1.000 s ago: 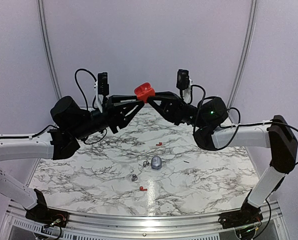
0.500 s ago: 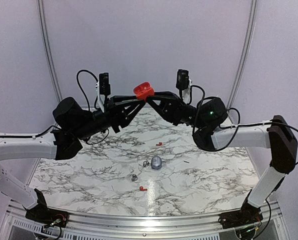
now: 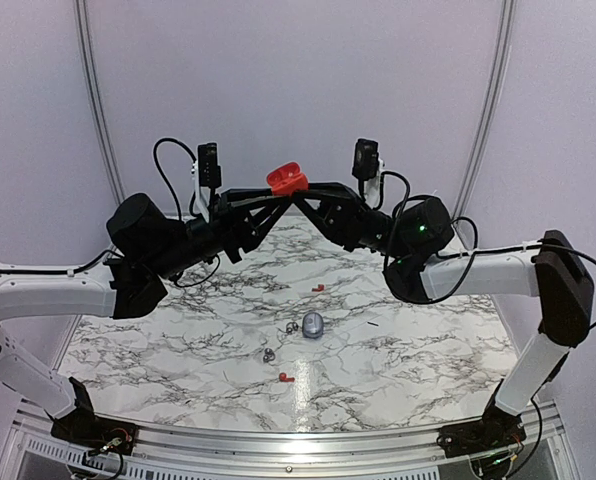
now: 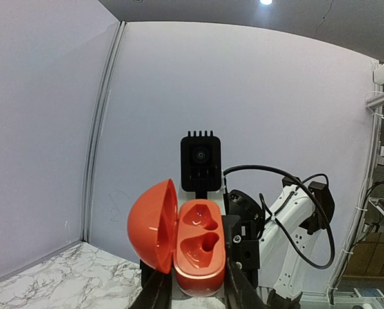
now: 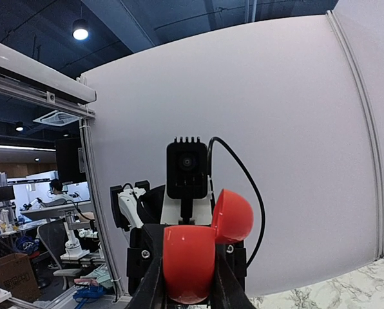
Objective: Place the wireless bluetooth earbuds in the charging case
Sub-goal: Pass from the right arm to the left
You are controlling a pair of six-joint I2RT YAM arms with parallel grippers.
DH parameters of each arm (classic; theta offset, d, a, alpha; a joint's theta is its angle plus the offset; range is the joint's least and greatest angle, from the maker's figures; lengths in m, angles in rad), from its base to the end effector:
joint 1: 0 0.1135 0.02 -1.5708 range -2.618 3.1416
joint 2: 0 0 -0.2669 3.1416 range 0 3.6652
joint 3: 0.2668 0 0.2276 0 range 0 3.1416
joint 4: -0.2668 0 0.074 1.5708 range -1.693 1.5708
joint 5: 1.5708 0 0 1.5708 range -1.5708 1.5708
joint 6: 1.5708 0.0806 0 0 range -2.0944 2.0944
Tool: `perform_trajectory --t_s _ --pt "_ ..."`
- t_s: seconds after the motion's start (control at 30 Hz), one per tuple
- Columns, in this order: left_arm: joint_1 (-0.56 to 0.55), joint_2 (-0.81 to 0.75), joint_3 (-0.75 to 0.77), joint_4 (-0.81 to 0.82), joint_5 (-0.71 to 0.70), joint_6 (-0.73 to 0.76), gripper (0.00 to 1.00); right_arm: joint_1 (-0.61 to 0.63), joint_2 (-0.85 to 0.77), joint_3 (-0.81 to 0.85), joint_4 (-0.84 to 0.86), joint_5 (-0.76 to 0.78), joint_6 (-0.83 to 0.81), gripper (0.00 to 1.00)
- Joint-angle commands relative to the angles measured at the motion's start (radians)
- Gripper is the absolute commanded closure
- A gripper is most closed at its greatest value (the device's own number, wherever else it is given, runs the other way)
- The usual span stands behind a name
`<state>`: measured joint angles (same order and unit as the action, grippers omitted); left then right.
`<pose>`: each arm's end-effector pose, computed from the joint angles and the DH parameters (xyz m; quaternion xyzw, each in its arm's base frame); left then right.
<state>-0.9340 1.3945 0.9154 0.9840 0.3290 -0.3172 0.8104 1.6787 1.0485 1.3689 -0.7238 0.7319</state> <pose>0.1736 -0.2786 0.4010 0.2865 0.4348 -0.5650 0.6400 0.2100 0.2982 0.3884 -0.3384 0.3650 0.6988 0.5137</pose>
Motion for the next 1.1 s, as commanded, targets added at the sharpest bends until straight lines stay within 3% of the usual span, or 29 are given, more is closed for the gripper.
perform_trajectory --t_s 0.0,0.57,0.77,1.07 --pt "-0.004 0.016 0.045 0.08 -0.017 -0.017 0.71 0.019 0.02 0.012 0.01 -0.002 -0.009 1.0" --pt "-0.002 -0.01 -0.009 0.099 -0.007 -0.021 0.9 0.017 0.013 0.01 -0.021 -0.015 -0.029 1.0" --pt "-0.001 -0.014 -0.021 0.083 -0.006 -0.017 0.91 0.0 0.008 0.013 -0.036 -0.027 -0.023 0.76" --pt "0.005 -0.021 -0.022 0.036 0.008 -0.016 0.92 -0.03 -0.017 0.019 -0.105 -0.067 -0.049 0.64"
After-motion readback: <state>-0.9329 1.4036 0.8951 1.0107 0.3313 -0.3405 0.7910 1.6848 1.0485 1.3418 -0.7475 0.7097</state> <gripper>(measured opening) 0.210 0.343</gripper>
